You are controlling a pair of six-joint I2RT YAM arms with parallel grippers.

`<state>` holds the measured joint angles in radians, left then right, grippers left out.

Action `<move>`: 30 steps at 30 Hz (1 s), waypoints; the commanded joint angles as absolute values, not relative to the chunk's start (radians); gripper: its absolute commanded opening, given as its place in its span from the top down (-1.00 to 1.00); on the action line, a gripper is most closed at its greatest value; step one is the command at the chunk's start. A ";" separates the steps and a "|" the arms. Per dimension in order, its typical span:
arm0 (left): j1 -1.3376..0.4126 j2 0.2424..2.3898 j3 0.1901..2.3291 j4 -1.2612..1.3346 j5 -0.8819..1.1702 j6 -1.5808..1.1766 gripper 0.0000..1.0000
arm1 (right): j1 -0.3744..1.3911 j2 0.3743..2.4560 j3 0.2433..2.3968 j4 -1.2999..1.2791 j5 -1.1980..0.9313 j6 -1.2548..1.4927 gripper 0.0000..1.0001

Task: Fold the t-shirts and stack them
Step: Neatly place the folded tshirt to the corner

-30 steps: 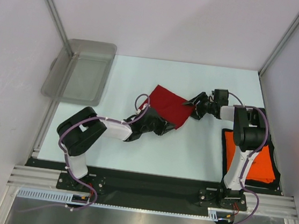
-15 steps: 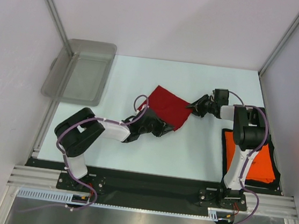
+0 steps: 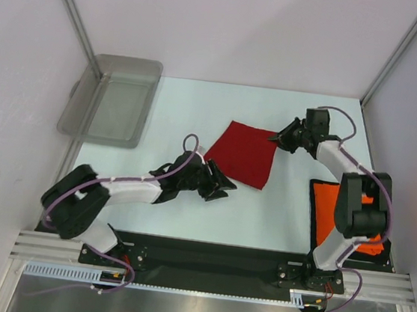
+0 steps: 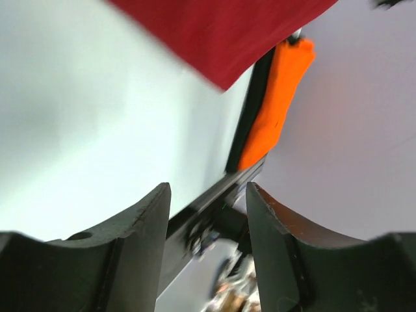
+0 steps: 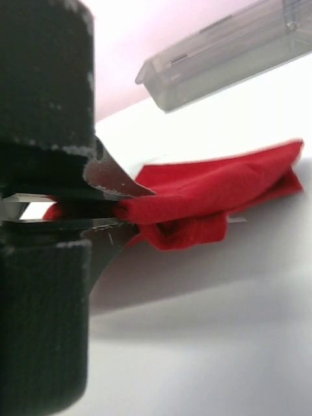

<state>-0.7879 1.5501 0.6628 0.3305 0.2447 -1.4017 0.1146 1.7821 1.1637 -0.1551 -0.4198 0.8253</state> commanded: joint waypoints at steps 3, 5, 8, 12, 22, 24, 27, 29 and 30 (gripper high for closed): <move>-0.776 1.323 0.670 0.060 0.337 -1.088 -0.11 | 0.112 1.545 1.206 -0.393 -0.198 0.683 1.00; -0.776 1.240 0.675 -0.027 0.351 -1.008 -0.11 | 0.107 1.504 1.204 -0.440 -0.144 0.651 1.00; -0.776 1.140 0.680 -0.104 0.373 -0.945 -0.17 | 0.086 1.444 1.219 -0.500 -0.110 0.637 1.00; -0.775 1.082 0.696 -0.136 0.436 -0.881 -0.16 | 0.064 1.384 1.275 -0.574 -0.054 0.615 1.00; -0.772 1.045 0.690 -0.155 0.598 -0.810 -0.18 | 0.008 1.279 1.361 -0.759 0.133 0.621 1.00; -0.755 1.034 0.687 -0.176 0.623 -0.790 -0.18 | 0.008 1.269 1.391 -0.793 0.175 0.652 1.00; -0.724 1.020 0.681 -0.179 0.663 -0.767 -0.18 | 0.008 1.235 1.404 -0.821 0.210 0.678 1.00; -0.698 1.020 0.669 -0.178 0.679 -0.759 -0.18 | 0.008 1.226 1.416 -0.842 0.230 0.695 1.00; -0.690 1.023 0.663 -0.175 0.702 -0.759 -0.18 | 0.008 1.224 1.439 -0.851 0.250 0.698 1.00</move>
